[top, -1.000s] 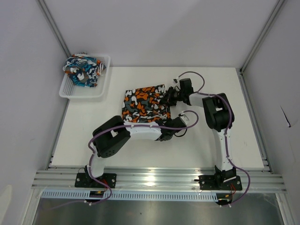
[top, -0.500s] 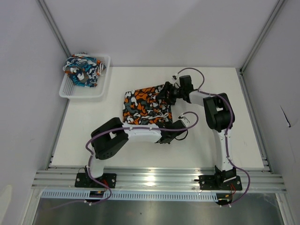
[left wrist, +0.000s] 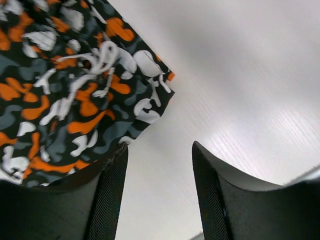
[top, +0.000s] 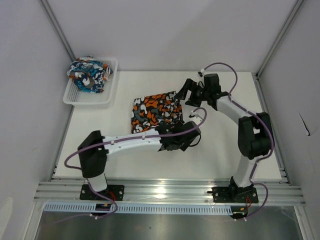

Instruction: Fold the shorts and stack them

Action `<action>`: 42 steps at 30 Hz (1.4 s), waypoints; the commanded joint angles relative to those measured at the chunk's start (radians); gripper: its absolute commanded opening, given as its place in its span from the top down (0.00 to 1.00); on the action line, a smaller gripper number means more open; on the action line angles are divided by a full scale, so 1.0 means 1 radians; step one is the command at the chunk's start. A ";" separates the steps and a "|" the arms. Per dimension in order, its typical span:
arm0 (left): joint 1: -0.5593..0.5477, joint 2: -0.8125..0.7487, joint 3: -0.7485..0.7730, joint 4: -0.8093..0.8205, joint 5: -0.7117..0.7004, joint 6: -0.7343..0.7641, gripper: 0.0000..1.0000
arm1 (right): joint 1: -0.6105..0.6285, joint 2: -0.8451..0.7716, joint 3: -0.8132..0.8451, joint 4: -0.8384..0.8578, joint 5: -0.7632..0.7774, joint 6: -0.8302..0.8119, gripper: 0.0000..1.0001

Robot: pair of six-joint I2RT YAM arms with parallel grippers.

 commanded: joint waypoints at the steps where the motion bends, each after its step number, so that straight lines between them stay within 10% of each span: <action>1: 0.028 -0.154 0.007 -0.074 -0.047 -0.072 0.42 | -0.004 -0.162 -0.149 0.010 0.117 0.090 0.00; 9: 0.400 -0.532 -0.252 -0.042 0.140 -0.219 0.41 | 0.341 -0.525 -0.546 0.048 0.653 0.610 0.00; 19: 0.528 -0.727 -0.280 -0.234 -0.023 -0.403 0.39 | 0.699 -0.363 -0.484 -0.024 0.898 1.077 0.00; 29: 0.548 -0.813 -0.268 -0.321 -0.044 -0.403 0.39 | 0.815 -0.176 -0.544 0.282 1.002 1.357 0.00; 42: 0.548 -0.985 -0.300 -0.329 -0.104 -0.414 0.35 | 0.786 -0.042 -0.513 0.262 1.160 1.518 0.08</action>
